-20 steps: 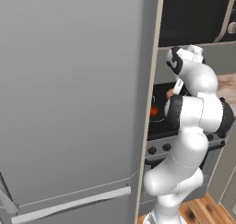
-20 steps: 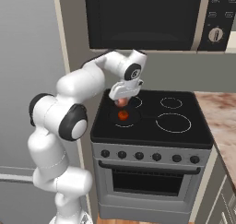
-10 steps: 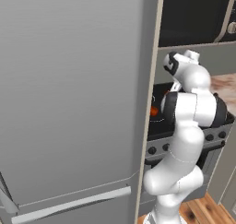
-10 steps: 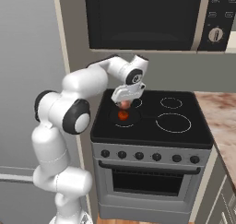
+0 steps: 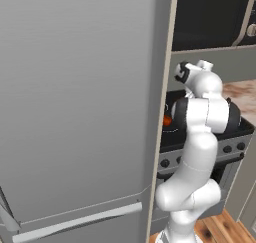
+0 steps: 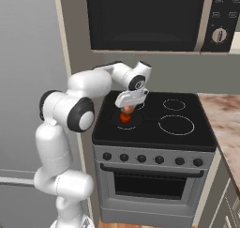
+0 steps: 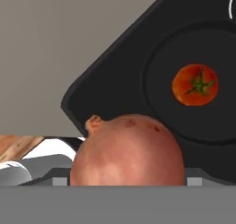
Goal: Place the pan on the front left burner on the stove. Then place the tomato and the onion in the pan and turn on the front left burner.
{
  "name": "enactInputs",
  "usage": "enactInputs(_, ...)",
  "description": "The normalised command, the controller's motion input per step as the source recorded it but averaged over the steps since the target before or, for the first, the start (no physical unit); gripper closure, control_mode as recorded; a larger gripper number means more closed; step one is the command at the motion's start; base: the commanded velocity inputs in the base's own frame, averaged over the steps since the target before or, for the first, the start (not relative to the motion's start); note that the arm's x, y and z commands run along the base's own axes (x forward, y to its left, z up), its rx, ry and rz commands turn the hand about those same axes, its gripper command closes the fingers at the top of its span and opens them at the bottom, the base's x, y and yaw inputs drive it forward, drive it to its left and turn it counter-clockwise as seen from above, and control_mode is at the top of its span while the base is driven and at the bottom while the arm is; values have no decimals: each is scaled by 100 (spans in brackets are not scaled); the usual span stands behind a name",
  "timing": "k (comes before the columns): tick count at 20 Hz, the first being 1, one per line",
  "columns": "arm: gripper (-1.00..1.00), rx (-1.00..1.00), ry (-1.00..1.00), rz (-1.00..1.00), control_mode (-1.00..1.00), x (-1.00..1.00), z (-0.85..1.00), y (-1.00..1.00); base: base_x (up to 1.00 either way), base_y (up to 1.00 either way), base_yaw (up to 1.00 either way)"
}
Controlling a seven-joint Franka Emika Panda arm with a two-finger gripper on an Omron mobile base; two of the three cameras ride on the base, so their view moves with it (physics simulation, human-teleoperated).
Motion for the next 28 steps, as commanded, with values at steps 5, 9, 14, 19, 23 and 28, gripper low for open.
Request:
enactInputs(5,100,0,0,0,-100,23,-27,0,0,0,0)
enactInputs(9,100,0,-3,0,-100,31,-22,0,0,0,0)
enactInputs(14,100,0,-5,0,-100,20,-22,0,0,0,0)
enactInputs(19,100,0,-4,-1,-100,22,-20,-1,0,0,0)
enactInputs(23,100,0,-3,-1,-100,25,-21,-1,0,0,0)
enactInputs(28,100,0,-1,-1,-100,6,-22,-4,0,0,0)
